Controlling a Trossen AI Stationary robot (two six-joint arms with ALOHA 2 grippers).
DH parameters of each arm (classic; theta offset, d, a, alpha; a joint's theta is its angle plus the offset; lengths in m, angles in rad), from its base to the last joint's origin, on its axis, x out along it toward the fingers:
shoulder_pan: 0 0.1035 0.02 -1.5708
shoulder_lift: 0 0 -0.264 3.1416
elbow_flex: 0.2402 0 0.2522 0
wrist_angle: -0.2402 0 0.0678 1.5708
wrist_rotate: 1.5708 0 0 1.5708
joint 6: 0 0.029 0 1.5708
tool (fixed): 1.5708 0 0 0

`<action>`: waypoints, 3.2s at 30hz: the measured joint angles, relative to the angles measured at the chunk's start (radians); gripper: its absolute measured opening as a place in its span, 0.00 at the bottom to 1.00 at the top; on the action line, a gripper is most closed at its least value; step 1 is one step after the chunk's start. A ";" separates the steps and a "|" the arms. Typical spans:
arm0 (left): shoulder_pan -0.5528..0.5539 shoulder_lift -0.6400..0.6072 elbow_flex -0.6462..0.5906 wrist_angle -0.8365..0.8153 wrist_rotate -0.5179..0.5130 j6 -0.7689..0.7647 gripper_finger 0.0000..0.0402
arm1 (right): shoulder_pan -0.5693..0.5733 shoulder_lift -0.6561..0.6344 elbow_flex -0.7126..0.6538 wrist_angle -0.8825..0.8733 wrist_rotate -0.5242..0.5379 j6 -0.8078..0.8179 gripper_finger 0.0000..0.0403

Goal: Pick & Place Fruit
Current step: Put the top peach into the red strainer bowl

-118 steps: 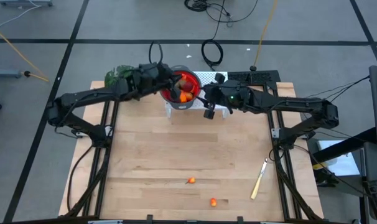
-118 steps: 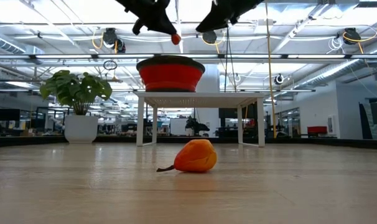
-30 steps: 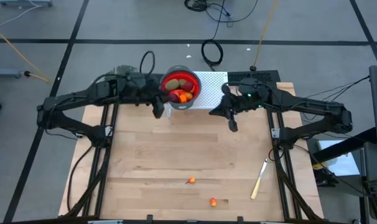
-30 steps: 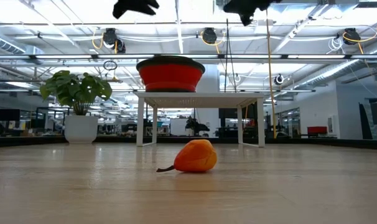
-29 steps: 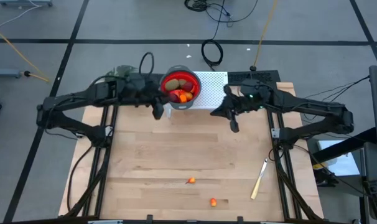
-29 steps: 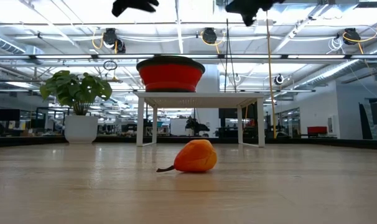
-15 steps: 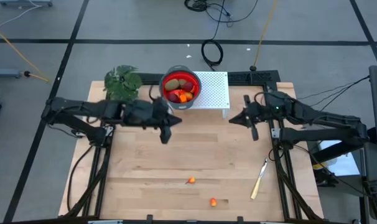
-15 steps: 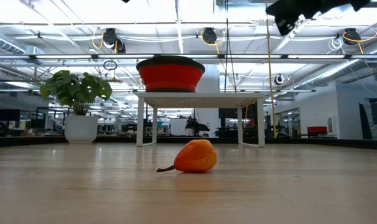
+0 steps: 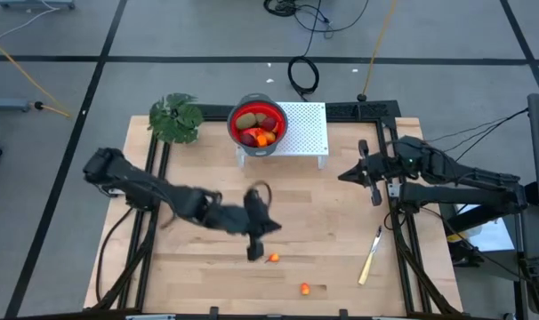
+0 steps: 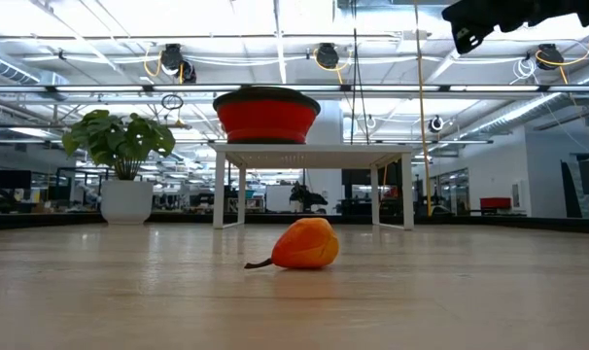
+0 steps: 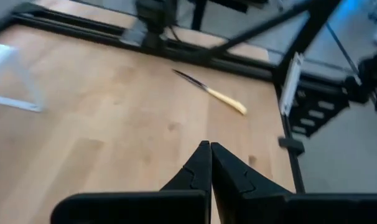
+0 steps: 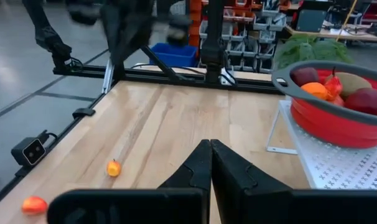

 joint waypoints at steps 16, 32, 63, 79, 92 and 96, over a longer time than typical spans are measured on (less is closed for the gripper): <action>-0.135 0.300 0.000 0.064 0.037 -0.012 0.04 | 0.000 -0.025 -0.052 0.001 -0.081 -0.010 0.00; -0.134 0.384 0.000 -0.008 0.085 -0.089 0.39 | 0.000 -0.025 -0.052 0.000 -0.082 -0.010 0.00; -0.086 0.455 -0.057 0.116 0.055 -0.103 0.63 | -0.001 -0.025 -0.052 -0.002 -0.078 -0.010 0.00; -0.085 0.483 -0.058 0.070 0.079 -0.062 0.60 | -0.001 -0.025 -0.052 -0.003 -0.078 -0.010 0.00; -0.082 0.493 -0.058 0.076 0.082 -0.097 0.33 | -0.001 -0.025 -0.052 -0.002 -0.078 -0.010 0.00; -0.082 0.495 -0.058 0.087 0.078 -0.113 0.28 | -0.001 -0.025 -0.052 -0.003 -0.078 -0.010 0.00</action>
